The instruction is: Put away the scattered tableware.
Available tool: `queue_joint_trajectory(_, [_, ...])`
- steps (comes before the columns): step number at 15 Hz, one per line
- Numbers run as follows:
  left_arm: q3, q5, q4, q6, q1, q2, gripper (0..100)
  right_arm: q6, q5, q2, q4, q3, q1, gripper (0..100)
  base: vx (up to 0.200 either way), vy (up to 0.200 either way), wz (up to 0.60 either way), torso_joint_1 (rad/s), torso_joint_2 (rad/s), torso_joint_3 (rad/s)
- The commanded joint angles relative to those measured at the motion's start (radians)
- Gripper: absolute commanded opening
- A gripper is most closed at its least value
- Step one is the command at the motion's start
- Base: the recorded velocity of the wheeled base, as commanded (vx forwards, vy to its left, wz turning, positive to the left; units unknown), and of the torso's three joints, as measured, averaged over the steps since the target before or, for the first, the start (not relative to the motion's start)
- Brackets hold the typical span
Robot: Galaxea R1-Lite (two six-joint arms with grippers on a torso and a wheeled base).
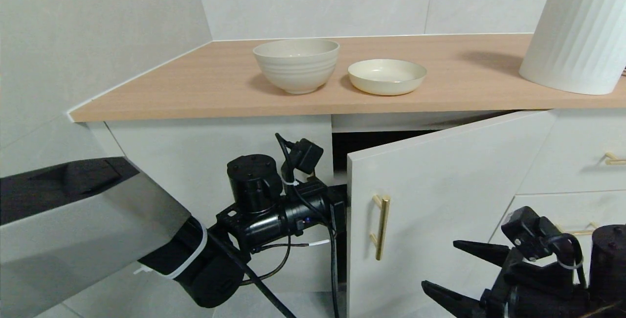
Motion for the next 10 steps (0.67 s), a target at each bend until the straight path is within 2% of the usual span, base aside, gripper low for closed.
queue_joint_trajectory(1, [-0.014, -0.001, 0.019, 0.0, -0.007, -0.041, 0, -0.001, -0.04, -0.194, 0.187, -0.078, 0.031, 100, 0.0, 0.0, 0.0, 0.0, 0.0, 0.0])
queue_joint_trajectory(3, [0.034, 0.009, 0.021, 0.0, -0.012, -0.046, 0, 0.005, -0.029, -0.29, 0.448, -0.147, 0.065, 100, 0.0, 0.0, 0.0, 0.0, 0.0, 0.0])
queue_joint_trajectory(4, [0.052, 0.012, 0.018, 0.0, -0.017, -0.047, 0, 0.005, -0.012, -0.318, 0.523, -0.155, 0.083, 100, 0.0, 0.0, 0.0, 0.0, 0.0, 0.0])
queue_joint_trajectory(6, [0.054, 0.012, 0.018, 0.0, -0.018, -0.038, 0, 0.011, 0.029, -0.327, 0.558, -0.158, 0.089, 100, 0.0, 0.0, 0.0, 0.0, 0.0, 0.0])
queue_joint_trajectory(9, [0.055, 0.012, 0.018, 0.0, -0.032, -0.036, 0, 0.031, 0.037, -0.312, 0.558, -0.158, 0.094, 100, 0.0, 0.0, 0.0, 0.0, 0.0, 0.0])
queue_joint_trajectory(10, [0.055, 0.012, 0.018, 0.0, -0.033, -0.035, 0, 0.031, 0.037, -0.31, 0.558, -0.156, 0.094, 100, -0.2, 0.0, 0.0, 0.007, 0.0, 0.002])
